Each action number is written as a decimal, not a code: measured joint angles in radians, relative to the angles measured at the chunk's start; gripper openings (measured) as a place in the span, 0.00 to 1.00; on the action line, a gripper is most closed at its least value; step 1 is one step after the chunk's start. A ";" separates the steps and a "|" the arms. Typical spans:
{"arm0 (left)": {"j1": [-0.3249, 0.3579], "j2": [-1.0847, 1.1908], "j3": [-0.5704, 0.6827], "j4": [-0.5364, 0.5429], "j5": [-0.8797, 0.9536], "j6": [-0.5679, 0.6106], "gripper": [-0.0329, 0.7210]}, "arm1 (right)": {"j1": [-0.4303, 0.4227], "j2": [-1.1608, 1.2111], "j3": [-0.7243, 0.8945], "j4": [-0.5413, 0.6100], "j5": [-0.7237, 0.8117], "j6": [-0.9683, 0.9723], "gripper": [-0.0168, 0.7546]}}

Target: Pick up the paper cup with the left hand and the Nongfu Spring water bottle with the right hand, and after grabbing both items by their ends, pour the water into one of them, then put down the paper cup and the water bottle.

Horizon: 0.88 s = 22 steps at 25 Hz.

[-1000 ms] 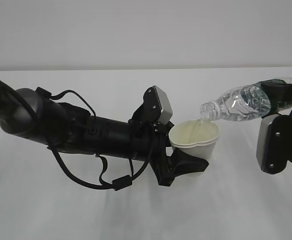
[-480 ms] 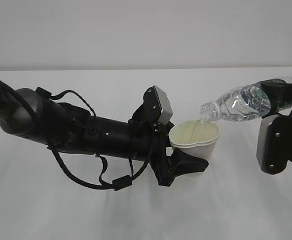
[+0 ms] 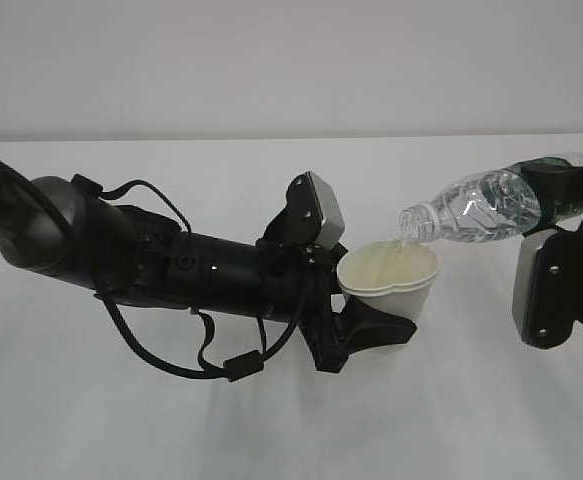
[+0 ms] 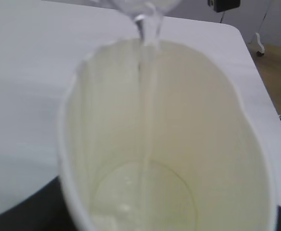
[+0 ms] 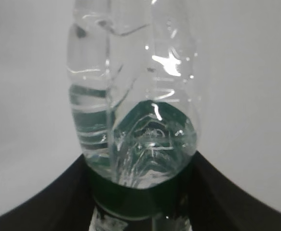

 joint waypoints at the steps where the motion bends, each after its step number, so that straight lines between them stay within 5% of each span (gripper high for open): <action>1: 0.000 0.000 0.000 0.000 0.000 0.000 0.64 | 0.000 0.000 0.000 0.000 0.000 0.000 0.54; 22: 0.000 0.000 0.000 0.002 0.002 0.000 0.64 | 0.000 0.000 0.000 0.000 0.000 -0.002 0.54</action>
